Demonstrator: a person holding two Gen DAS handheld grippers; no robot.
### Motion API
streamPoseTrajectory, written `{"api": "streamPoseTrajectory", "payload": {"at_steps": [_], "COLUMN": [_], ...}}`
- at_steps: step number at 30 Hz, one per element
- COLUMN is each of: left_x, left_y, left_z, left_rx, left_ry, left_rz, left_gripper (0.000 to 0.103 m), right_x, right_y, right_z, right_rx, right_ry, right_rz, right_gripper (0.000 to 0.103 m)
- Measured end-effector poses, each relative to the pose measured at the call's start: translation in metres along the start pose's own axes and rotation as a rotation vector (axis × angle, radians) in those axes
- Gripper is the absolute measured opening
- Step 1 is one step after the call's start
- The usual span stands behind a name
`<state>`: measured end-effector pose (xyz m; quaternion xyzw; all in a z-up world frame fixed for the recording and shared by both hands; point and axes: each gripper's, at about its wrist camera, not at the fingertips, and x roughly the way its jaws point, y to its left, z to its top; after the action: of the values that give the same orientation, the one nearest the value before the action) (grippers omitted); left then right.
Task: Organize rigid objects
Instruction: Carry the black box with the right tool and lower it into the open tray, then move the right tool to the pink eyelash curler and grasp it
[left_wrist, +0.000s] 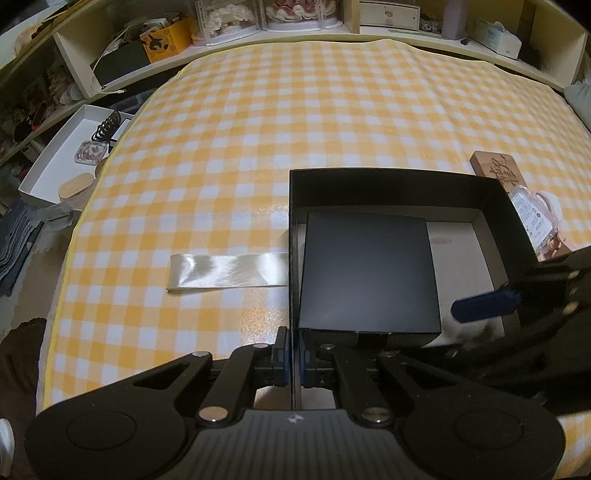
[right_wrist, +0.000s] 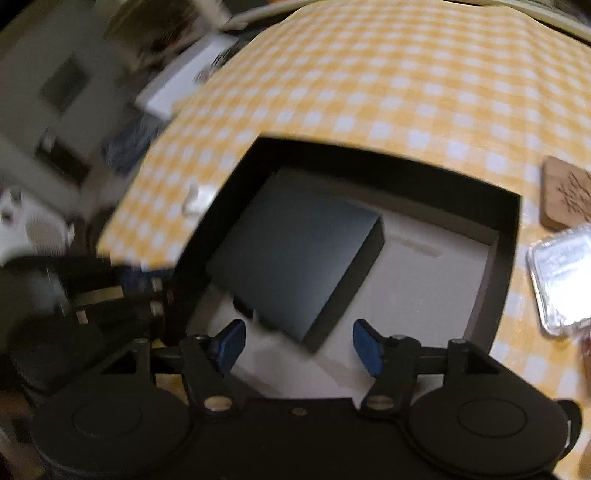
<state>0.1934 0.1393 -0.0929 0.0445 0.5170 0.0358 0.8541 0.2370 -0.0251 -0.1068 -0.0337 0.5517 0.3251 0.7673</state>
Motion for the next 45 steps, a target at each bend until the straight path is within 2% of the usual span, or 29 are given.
{"api": "streamPoseTrajectory", "payload": {"at_steps": [2,7,11,14,20,29,37,39,41,43,45], "left_x": [0.000,-0.001,-0.001,-0.001,0.000,0.000,0.000,0.000,0.000,0.000,0.000], "left_y": [-0.001,0.000,-0.002,-0.002,-0.001,0.001,0.001,0.001,0.000,0.000,0.001], "left_z": [0.000,0.000,-0.001,-0.001,-0.002,-0.003,-0.001,-0.001,-0.002,-0.002,-0.001], "left_rx": [-0.001,-0.004,0.005,0.011,0.003,-0.003,-0.010,-0.007,-0.006,-0.006,-0.005], "left_ry": [-0.001,-0.007,-0.008,-0.007,-0.012,-0.016,-0.018,-0.018,-0.019,-0.019,-0.019], "left_rz": [0.000,-0.002,-0.008,-0.008,-0.014,-0.013,0.001,0.005,0.007,0.007,0.006], "left_gripper": [0.005,0.004,0.004,0.004,0.003,0.003,0.003,0.003,0.003,0.003,0.003], "right_x": [0.005,0.005,0.003,0.007,0.007,-0.032,-0.090,-0.108,-0.125,-0.143,-0.158], "right_y": [0.001,-0.007,-0.008,-0.004,-0.003,-0.013,-0.028,-0.033,-0.039,-0.047,-0.054], "right_z": [-0.003,-0.004,-0.003,-0.002,-0.001,-0.001,-0.004,-0.005,-0.006,-0.008,-0.010], "right_rx": [-0.026,0.033,0.058,0.034,0.047,0.104,0.153,0.158,0.159,0.154,0.135], "right_ry": [0.003,-0.103,-0.151,-0.152,-0.160,-0.224,-0.361,-0.409,-0.453,-0.491,-0.520], "right_rz": [-0.030,-0.045,-0.035,-0.054,-0.032,-0.006,0.003,-0.015,-0.038,-0.074,-0.118], "right_gripper": [0.050,0.034,0.033,0.033,0.035,0.060,0.075,0.081,0.093,0.099,0.099]}}
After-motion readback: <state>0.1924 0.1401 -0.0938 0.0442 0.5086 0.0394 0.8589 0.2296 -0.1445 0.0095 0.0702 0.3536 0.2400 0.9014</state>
